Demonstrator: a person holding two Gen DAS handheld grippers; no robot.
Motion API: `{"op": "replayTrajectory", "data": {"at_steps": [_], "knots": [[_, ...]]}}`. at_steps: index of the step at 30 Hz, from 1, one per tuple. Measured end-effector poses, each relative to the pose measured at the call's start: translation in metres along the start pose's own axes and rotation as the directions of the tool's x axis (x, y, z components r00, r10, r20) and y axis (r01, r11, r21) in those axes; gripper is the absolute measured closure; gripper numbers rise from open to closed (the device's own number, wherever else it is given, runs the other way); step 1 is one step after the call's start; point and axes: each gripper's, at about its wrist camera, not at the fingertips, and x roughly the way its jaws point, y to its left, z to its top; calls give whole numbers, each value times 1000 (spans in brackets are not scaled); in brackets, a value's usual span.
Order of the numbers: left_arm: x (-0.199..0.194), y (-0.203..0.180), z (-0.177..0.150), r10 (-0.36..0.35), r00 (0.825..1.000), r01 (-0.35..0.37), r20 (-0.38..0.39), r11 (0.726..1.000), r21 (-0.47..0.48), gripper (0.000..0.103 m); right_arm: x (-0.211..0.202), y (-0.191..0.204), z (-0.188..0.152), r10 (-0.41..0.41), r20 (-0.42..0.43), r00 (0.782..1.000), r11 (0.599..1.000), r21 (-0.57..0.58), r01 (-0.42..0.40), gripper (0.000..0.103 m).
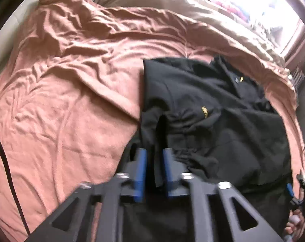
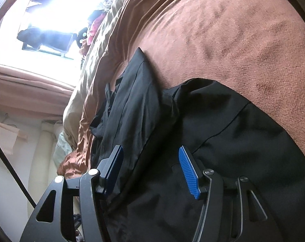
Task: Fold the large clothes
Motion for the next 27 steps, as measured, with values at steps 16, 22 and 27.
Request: {"op": "replayTrajectory", "data": {"at_steps": [16, 22, 27], "knots": [[60, -59, 1, 84, 995, -65, -53, 955, 288, 88, 29, -5, 7, 16, -9, 1000, 999, -40, -16, 87], [79, -53, 12, 105, 992, -84, -64, 957, 278, 88, 30, -3, 6, -25, 48, 999, 999, -24, 27, 87], [78, -49, 11, 60, 996, -44, -67, 976, 215, 85, 6, -16, 13, -66, 129, 989, 998, 22, 64, 87]]}}
